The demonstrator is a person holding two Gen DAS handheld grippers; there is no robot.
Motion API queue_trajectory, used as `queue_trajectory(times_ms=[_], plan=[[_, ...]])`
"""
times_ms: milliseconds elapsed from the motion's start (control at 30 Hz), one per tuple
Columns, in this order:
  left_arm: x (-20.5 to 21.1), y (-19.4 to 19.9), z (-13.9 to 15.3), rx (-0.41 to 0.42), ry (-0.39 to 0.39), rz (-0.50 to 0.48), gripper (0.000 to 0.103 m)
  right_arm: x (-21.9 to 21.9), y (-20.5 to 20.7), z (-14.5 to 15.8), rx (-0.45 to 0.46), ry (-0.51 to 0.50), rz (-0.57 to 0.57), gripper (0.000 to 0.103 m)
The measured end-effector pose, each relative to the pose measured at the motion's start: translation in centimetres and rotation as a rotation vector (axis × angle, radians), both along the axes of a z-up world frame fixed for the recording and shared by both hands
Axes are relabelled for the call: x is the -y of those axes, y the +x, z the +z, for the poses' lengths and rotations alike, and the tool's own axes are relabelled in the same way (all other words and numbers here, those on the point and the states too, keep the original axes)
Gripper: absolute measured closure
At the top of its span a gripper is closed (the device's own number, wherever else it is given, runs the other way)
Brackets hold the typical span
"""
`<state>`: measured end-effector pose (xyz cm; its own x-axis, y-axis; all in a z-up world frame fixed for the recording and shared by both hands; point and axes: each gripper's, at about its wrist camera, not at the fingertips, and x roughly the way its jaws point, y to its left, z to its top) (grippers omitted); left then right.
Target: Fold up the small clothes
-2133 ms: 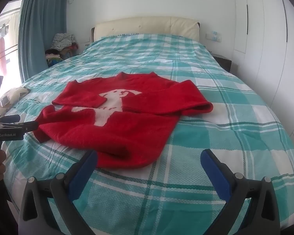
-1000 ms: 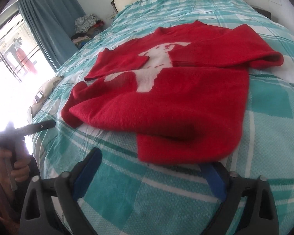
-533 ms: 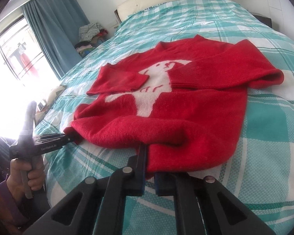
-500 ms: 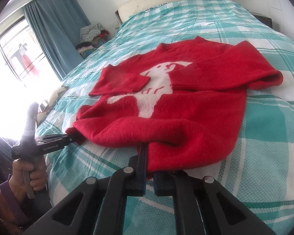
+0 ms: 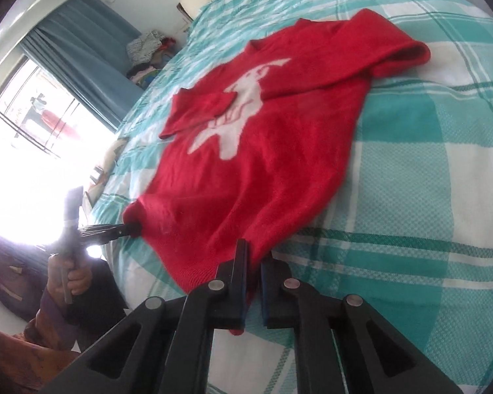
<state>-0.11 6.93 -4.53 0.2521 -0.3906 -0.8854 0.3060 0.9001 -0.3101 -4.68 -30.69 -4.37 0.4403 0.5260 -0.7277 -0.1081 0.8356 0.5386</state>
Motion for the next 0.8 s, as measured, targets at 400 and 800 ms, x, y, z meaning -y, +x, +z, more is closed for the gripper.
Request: queue_trajectory(times_ms=[400, 800], plan=[[-0.5, 0.3, 1.7, 0.068, -0.099, 0.002, 0.075, -2.9, -2.6, -2.6, -0.046, 0.08, 0.059, 0.047], [-2.5, -2.6, 2.9, -0.014, -0.092, 0.035, 0.101, 0.5, -5.3, 2.5, -0.069, 0.063, 0.028, 0.099]])
